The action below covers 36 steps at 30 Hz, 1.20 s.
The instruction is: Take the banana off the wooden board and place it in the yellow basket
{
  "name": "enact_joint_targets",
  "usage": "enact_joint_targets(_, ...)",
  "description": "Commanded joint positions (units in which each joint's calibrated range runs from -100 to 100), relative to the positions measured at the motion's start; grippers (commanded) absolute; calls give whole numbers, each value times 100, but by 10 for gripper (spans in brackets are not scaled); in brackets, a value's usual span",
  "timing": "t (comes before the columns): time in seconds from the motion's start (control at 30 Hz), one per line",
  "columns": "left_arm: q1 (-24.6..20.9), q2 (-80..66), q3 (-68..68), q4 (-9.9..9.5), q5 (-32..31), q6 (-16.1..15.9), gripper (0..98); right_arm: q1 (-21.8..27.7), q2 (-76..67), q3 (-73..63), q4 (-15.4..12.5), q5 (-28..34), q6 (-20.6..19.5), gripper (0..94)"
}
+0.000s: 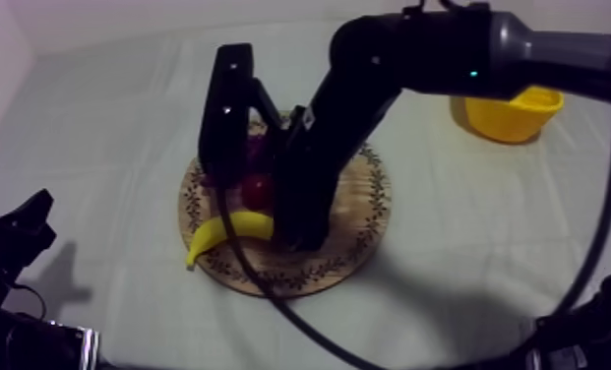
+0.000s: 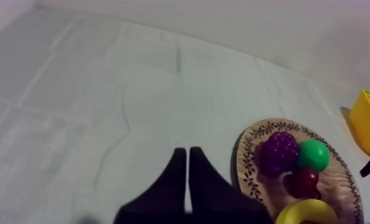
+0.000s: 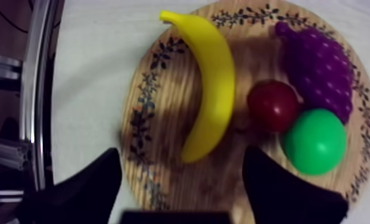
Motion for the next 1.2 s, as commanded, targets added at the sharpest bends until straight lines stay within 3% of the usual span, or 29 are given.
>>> enact_joint_targets(0.0, 1, 0, -3, -3, -4, 1, 1, -30, 282, -92, 24, -136, -15, 580)
enact_joint_targets(0.23, 1, 0, -3, -3, -4, -1, 1, -146, 968, -400, 45, -459, -35, 577)
enact_joint_targets(0.57, 1, 0, -3, -3, -4, -1, 1, -158, 1566, -1175, 103, -70, -202, 575)
enact_joint_targets(1.17, 1, 0, -3, -3, -4, 1, 1, -28, 2822, -3094, 153, 1685, -284, 540)
